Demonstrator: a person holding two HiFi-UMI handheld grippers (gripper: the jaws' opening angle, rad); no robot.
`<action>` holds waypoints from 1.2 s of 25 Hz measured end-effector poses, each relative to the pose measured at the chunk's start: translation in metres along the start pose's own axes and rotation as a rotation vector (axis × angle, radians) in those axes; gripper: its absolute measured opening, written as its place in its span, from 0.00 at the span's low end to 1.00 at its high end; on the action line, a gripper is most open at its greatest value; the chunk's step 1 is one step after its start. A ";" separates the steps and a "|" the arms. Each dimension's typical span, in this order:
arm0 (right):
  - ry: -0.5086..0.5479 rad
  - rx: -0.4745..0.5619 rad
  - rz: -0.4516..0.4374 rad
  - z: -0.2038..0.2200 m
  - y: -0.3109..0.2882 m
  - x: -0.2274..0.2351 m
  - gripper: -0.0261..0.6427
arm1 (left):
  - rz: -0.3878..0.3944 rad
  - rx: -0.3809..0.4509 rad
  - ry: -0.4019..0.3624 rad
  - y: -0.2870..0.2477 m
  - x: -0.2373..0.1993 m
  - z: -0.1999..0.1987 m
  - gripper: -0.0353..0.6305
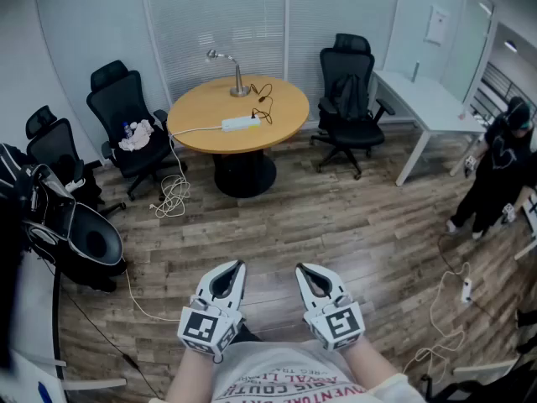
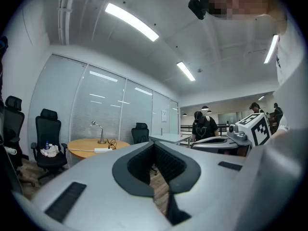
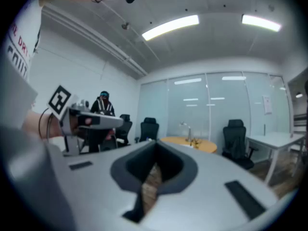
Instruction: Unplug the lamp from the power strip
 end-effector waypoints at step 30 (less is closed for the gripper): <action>-0.073 -0.103 0.086 0.015 -0.106 0.079 0.08 | 0.044 -0.043 0.073 -0.118 -0.086 0.012 0.09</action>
Point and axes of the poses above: the fingertips, and each gripper's own axes: y backward along the fingers, x to its right, z out of its underside, the point moved 6 cm from there along y, backward along the fingers, and after that the axes turned 2 degrees about z, right-handed, at the moved point
